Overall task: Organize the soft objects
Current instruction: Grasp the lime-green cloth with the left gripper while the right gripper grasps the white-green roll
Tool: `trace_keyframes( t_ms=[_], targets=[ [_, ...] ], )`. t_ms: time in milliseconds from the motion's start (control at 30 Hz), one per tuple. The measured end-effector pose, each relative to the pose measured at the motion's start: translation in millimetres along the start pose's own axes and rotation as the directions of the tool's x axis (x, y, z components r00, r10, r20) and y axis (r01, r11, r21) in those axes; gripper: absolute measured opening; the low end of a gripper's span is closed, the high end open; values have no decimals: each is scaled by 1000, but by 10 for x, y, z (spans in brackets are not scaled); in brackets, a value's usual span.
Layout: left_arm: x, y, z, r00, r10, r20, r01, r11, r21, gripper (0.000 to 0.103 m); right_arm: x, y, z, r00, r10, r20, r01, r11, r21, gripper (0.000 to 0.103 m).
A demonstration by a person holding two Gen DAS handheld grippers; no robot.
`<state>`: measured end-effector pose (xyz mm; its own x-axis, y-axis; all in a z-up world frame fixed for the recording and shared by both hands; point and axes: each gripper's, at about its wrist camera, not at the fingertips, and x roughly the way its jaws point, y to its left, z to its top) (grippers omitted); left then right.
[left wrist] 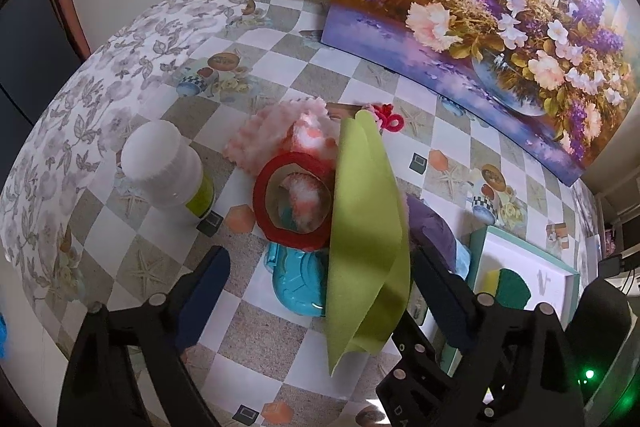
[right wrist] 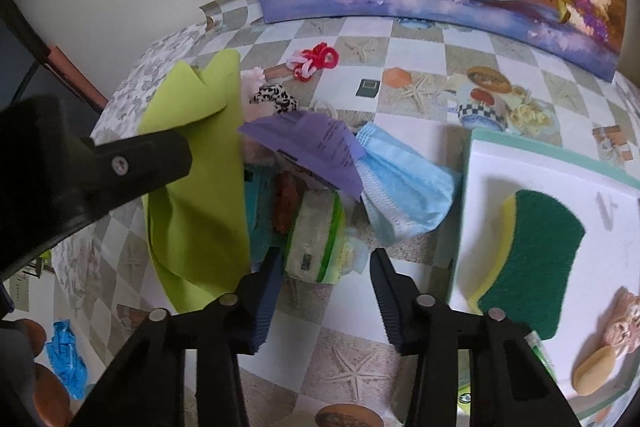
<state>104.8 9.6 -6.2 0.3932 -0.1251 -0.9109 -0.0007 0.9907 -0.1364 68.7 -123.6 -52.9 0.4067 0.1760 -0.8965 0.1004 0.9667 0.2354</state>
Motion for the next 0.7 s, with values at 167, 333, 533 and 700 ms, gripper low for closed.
trace_keyframes(
  t_ms=[167, 333, 533, 700],
  targets=[
    [24, 3, -5, 1000, -10, -8, 10, 1000, -1, 86, 42, -1, -15, 1000, 20, 1, -20, 1000, 7, 31],
    [19, 21, -4, 1000, -17, -4, 17, 1000, -20, 73, 35, -37, -24, 999, 36, 8, -37, 999, 25, 25],
    [71, 12, -15, 998, -51, -25, 50, 999, -19, 46, 15, -68, -26, 999, 43, 10, -44, 998, 35, 25],
    [70, -3, -23, 998, -67, -19, 67, 998, -5, 24, -49, -90, -20, 998, 53, 20, -54, 998, 40, 24]
  ],
)
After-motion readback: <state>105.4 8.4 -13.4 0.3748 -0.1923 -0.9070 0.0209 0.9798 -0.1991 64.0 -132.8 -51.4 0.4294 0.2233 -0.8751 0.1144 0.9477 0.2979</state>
